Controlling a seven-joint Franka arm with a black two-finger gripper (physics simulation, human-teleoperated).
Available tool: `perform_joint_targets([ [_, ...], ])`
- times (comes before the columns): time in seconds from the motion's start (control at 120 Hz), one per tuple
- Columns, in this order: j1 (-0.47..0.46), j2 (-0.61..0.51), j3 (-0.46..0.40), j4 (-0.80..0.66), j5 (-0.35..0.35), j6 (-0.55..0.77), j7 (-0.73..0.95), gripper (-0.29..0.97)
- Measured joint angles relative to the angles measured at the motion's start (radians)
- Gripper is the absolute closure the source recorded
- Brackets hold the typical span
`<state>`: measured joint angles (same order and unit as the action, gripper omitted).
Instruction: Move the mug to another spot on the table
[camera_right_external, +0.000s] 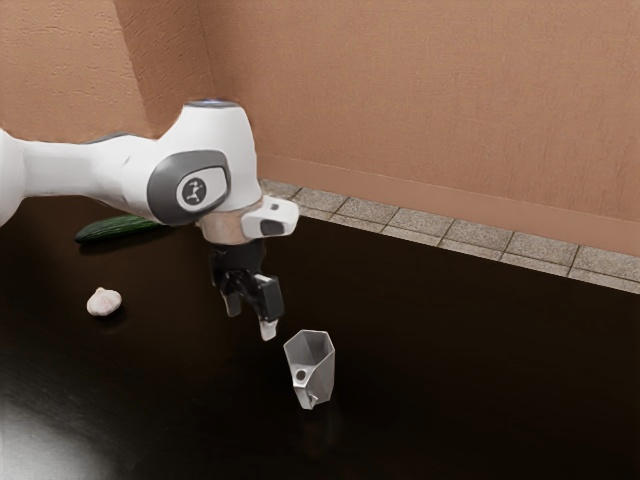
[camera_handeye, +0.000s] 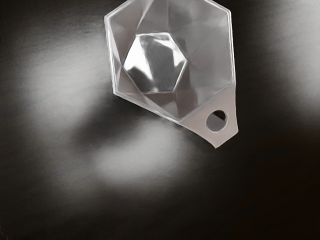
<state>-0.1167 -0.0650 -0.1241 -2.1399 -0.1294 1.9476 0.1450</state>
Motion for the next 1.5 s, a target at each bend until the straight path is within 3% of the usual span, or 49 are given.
perform_joint_targets([
  [0.2,-0.099,-0.014,-0.082,-0.131,0.078,0.230,-0.229,0.00],
  [0.567,-0.025,0.082,-0.111,-0.198,0.091,0.456,-0.610,0.00],
  [0.717,-0.034,0.112,-0.116,-0.250,0.181,0.582,-0.736,0.00],
  [0.9,-0.086,0.126,-0.118,-0.277,0.222,0.654,-0.861,0.00],
  [1.167,-0.055,0.129,-0.118,-0.303,0.235,0.689,-1.002,0.00],
  [1.5,-0.057,0.143,-0.117,-0.292,0.278,0.699,-1.102,0.32],
])
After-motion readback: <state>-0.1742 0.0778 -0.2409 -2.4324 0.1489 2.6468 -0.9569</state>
